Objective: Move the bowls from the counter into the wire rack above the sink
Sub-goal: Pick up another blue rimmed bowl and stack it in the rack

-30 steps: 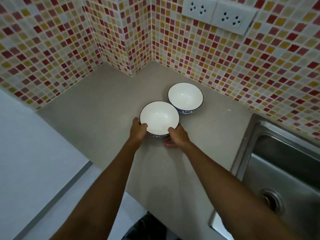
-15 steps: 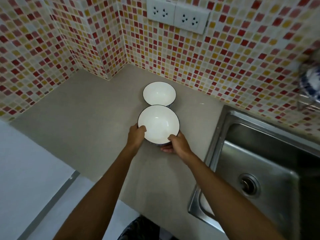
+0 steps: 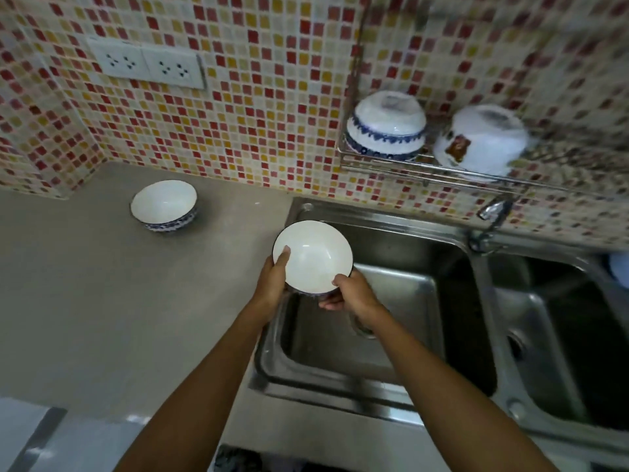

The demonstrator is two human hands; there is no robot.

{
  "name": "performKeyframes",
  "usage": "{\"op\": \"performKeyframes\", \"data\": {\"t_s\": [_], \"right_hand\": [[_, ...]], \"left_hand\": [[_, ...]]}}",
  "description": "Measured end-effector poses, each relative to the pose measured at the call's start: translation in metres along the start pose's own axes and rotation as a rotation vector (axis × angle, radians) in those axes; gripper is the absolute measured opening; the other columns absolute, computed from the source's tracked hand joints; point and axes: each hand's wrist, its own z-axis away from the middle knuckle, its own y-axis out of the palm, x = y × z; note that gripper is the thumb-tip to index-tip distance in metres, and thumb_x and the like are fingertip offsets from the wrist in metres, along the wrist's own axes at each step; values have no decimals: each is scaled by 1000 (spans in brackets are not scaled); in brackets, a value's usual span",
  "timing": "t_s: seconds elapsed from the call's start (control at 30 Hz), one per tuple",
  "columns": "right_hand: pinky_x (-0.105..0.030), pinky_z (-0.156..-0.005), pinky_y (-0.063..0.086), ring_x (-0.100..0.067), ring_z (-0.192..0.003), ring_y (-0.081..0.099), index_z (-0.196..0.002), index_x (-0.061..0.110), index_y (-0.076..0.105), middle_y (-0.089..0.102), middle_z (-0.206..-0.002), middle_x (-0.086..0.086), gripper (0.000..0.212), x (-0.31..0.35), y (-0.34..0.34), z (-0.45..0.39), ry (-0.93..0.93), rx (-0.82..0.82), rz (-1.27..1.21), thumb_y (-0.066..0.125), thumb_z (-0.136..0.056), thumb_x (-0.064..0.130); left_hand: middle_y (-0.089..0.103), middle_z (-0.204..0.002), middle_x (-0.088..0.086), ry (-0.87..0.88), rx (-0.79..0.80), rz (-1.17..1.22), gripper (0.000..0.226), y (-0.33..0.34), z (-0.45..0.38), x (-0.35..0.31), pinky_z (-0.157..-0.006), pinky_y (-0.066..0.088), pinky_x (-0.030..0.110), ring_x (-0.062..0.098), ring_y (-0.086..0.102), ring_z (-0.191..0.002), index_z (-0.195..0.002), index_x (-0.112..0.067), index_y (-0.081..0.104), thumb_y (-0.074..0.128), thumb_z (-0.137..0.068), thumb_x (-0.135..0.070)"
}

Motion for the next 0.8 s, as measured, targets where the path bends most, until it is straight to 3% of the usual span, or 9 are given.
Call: {"op": "performKeyframes", "data": {"t_s": [0.1,0.2,0.33,0.43,0.5,0.57,0.63,0.7,0.8], "right_hand": [[-28,-49,54,-29,-58,68,-126,13,38,66,-72,-21,40,-7,-39,13,-7,-32,-25,37,-87,3],[-30,-51,55,-31,-60,70,-128,8,39,68,-68,-18,43,-9,-70,27,-23,-55,-16,39,-85,4],[-37,-60,61,-28,-59,70,-118,14,41,69,-72,-18,28,-3,-103,56,-77,-100,-44,44,-90,8],[-48,-85,57,-26,-96,67,-123,21,51,68,-108,-7,34,8,-126,74,-244,-259,107,52,-92,37],[-39,-93,51,-20,-112,59,-127,23,54,63,-116,5,41,26,-142,93,-419,-369,176,48,-94,47],[-25,-91,44,-13,-111,56,-127,19,56,61,-112,9,37,47,-157,111,-581,-494,271,44,-98,38],[-22,-90,41,-11,-109,56,-131,14,54,63,-120,2,37,69,-175,119,-727,-628,369,46,-99,31],[-25,-98,39,-18,-118,54,-135,11,51,59,-132,-7,41,87,-194,110,-824,-744,479,49,-98,29],[-36,-109,30,-28,-135,42,-141,11,42,47,-145,-11,50,109,-218,87,-825,-820,688,49,-97,33]], "left_hand": [[55,-132,1,26,63,-19,57,36,11,6,-84,57,41,25,57,-114,-133,-35,43,33,-88,-68],[55,-130,-1,74,97,-30,56,69,30,0,-78,56,34,22,57,-113,-134,-33,43,22,-93,-63],[60,-121,0,118,144,-7,49,102,49,-11,-88,52,36,21,58,-110,-126,-29,50,20,-97,-55],[61,-124,3,121,165,26,57,116,51,-25,-95,50,43,23,58,-111,-127,-25,52,33,-90,-64],[63,-122,2,166,156,58,50,124,53,-40,-97,50,45,24,60,-111,-124,-28,54,43,-87,-60],[64,-119,1,198,155,85,43,132,52,-54,-93,51,43,24,61,-110,-118,-31,55,43,-87,-59],[64,-117,1,251,143,85,45,140,54,-70,-87,52,38,23,62,-106,-123,-28,53,33,-94,-55],[65,-117,1,314,143,86,46,148,57,-88,-81,53,33,22,63,-103,-128,-28,50,28,-96,-52],[65,-117,1,358,178,43,41,159,60,-117,-88,54,47,26,63,-106,-120,-33,54,33,-94,-56]]}}
